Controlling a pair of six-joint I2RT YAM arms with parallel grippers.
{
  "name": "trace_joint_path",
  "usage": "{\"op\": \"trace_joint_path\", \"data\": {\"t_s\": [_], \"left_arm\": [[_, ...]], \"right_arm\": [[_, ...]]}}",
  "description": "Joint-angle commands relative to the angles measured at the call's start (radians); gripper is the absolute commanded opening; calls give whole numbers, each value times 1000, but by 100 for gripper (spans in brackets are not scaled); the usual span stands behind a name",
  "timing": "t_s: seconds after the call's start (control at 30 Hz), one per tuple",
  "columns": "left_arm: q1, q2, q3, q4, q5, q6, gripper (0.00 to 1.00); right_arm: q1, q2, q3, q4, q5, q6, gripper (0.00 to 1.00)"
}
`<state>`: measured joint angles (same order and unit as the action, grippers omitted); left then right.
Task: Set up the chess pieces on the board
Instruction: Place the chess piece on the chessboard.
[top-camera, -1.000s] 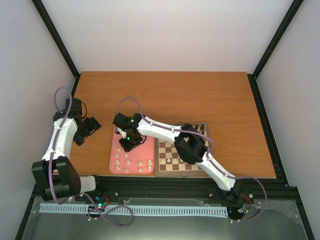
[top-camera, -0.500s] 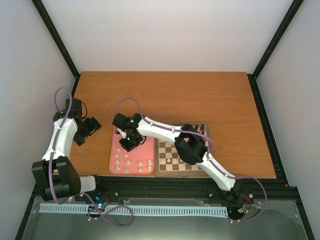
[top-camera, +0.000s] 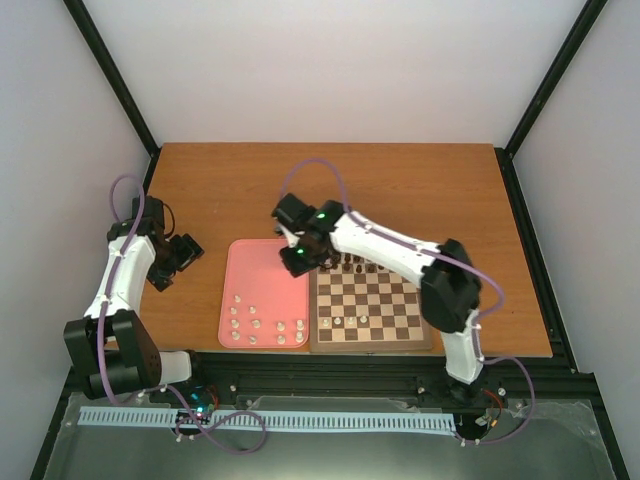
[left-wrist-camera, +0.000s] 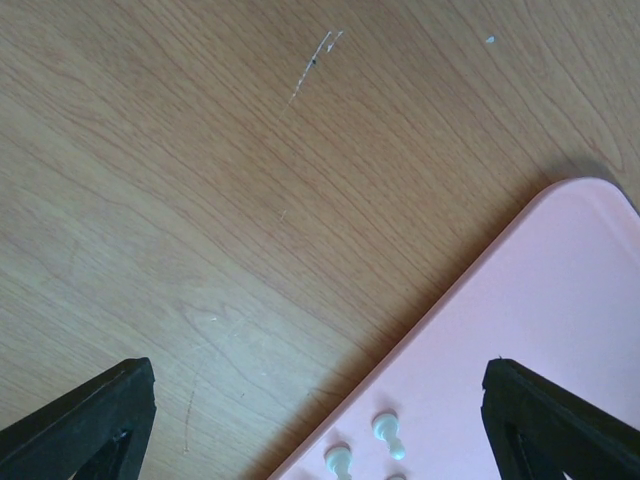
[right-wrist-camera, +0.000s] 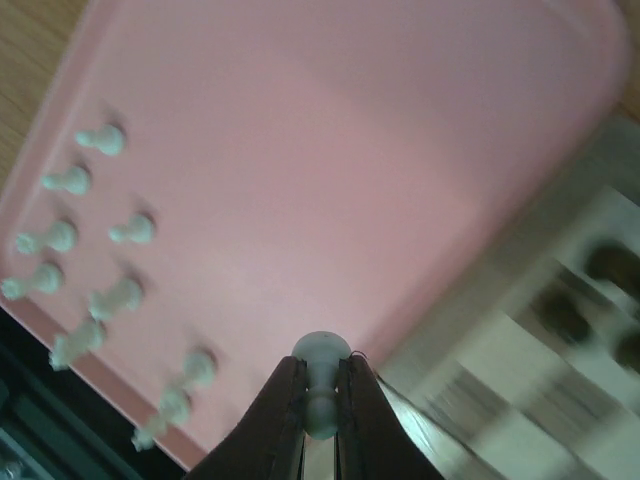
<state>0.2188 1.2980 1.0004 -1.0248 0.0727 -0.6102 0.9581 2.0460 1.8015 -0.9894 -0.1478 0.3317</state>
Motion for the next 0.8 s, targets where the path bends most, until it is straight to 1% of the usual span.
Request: {"op": "trace_joint_path", "data": {"t_s": [0.0, 0.17, 0.3, 0.53, 0.77], "left_arm": [[6, 6, 6, 9, 14, -8, 100], [5, 2, 4, 9, 18, -9, 100], [6, -5, -9, 15, 21, -10, 100], [5, -13, -17, 14, 21, -10, 100], [6, -18, -18, 9, 21, -10, 100]], "right_arm": [[-58, -183, -202, -38, 60, 38, 3], [-156, -426, -486, -61, 99, 85, 3], [-208, -543, -634, -75, 106, 108, 3], [-211, -612, -776, -45, 68, 143, 3], [-202, -611, -817, -25, 53, 140, 3]]}}
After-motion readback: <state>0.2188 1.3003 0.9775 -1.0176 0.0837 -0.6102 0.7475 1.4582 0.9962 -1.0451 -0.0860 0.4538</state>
